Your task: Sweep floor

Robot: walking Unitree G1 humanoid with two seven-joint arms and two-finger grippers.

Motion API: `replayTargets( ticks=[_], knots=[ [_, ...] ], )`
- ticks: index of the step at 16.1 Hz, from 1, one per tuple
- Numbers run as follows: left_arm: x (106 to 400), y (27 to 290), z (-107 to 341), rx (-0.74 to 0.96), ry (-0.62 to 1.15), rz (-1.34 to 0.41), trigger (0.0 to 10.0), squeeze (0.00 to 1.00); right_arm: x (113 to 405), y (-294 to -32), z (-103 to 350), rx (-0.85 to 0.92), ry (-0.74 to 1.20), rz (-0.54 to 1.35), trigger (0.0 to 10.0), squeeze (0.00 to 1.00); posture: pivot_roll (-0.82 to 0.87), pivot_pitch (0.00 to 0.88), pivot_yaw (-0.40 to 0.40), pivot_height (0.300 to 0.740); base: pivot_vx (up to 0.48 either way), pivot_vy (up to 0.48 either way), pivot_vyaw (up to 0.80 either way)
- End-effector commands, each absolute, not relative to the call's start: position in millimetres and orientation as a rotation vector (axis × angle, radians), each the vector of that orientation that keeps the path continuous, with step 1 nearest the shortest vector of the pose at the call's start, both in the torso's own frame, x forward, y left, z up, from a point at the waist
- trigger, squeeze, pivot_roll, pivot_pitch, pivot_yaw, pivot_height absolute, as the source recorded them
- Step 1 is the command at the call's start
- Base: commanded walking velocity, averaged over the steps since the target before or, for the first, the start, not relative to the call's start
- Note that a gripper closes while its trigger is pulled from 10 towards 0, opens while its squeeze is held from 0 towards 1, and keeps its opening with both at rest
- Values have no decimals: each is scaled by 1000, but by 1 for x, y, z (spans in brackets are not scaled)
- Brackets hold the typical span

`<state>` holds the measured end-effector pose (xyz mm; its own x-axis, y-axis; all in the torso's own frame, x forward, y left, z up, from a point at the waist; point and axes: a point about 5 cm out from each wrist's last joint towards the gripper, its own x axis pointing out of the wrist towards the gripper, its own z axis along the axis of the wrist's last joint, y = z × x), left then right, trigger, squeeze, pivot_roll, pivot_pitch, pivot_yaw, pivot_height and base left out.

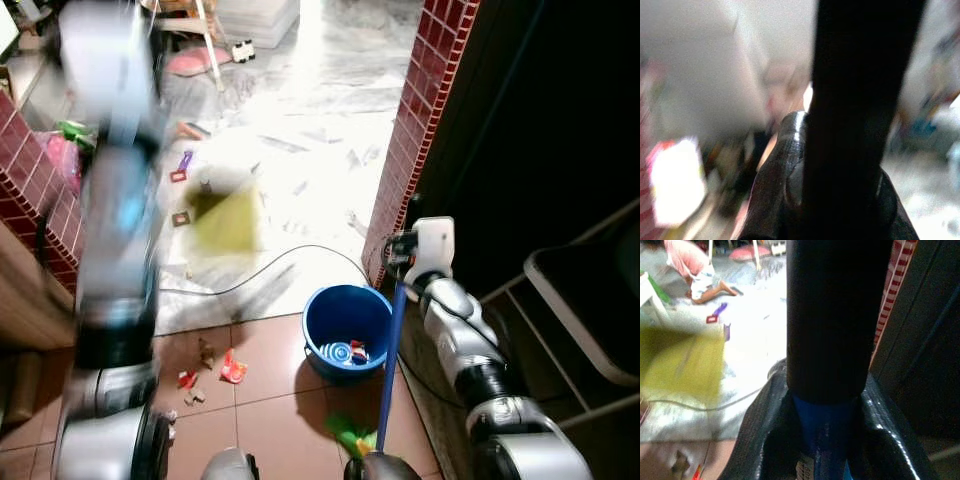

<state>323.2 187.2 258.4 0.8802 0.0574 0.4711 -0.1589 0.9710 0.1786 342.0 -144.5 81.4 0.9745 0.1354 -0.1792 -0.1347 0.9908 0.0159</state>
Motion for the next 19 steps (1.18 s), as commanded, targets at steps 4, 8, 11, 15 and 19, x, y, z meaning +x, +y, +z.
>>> replayTargets(
  ticks=[4,8,11,15,19],
  knots=[
    [307,176,222,157,-359,91,10000,0,368,-133,123,-44,-3,205,10000,0,25,41,-40,740,0,0,0],
    [301,160,216,102,-323,72,10000,0,383,-122,157,-115,-140,238,10000,0,25,50,-39,740,0,0,0],
    [299,150,212,76,-296,43,10000,0,387,-117,163,-131,-164,239,10000,0,26,56,-34,740,0,0,0],
    [297,148,210,77,-283,39,10000,0,385,-111,159,-120,-169,258,10000,0,29,56,-32,740,0,0,0],
    [288,152,191,100,-232,119,10000,0,368,-115,133,-13,-133,284,10000,0,25,58,-36,740,0,0,0]
  ],
)
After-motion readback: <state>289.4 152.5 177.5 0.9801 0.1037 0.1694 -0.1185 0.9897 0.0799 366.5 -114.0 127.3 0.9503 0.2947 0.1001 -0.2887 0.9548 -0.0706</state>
